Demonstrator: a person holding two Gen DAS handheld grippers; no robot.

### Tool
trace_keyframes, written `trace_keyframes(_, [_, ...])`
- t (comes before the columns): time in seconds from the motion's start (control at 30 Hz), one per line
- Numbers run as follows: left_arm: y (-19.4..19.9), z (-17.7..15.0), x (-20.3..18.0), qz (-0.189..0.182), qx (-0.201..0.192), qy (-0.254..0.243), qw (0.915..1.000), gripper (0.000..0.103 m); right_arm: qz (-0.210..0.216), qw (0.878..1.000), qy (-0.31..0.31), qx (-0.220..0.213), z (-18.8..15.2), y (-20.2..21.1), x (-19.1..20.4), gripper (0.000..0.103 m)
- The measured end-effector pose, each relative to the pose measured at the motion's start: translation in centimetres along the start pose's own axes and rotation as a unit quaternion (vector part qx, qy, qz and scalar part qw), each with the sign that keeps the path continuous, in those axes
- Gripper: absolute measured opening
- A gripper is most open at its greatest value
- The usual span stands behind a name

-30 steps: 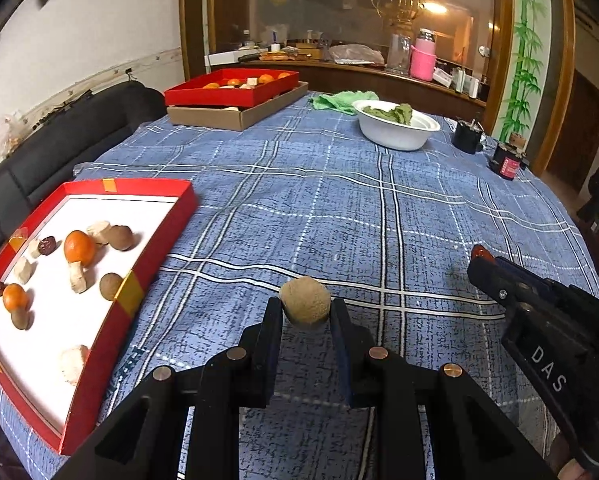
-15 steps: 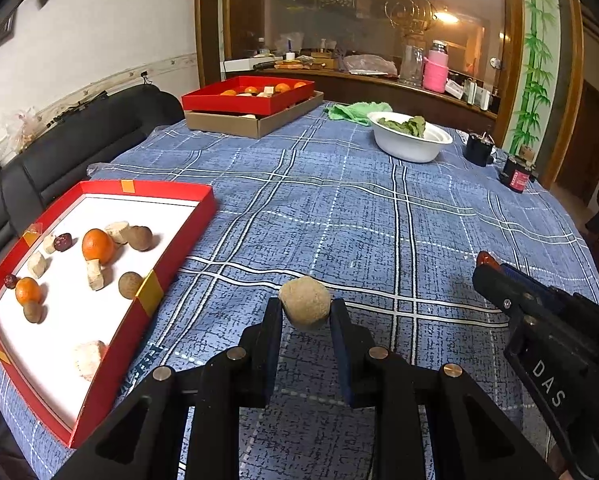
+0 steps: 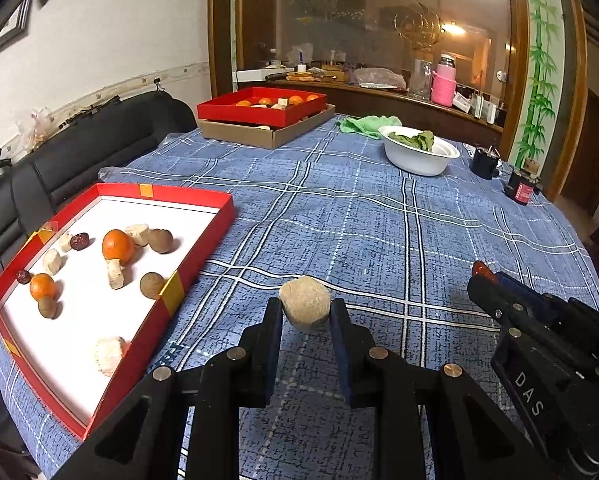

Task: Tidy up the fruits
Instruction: 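Carry the red date and beige chunk over the red-rimmed tray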

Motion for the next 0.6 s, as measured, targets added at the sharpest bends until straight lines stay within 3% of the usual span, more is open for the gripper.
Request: trace_keyframes(0.6, [0.6,-0.2,0.7,-0.005,-0.005,0.005,1.0,0.023,-0.009,1.0,0.026,-0.011,-0.1,0.1,1.2,0.015])
Point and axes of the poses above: each gripper's, at about its wrist camera, not at the fingertips, and y roughly against the way its jaws point, x to its left, z to its top, the point moved 7 cm from there along -y, roughly the way its jaws point, and after that the axes turned 1 degree about -y, right-handed, at the moved point
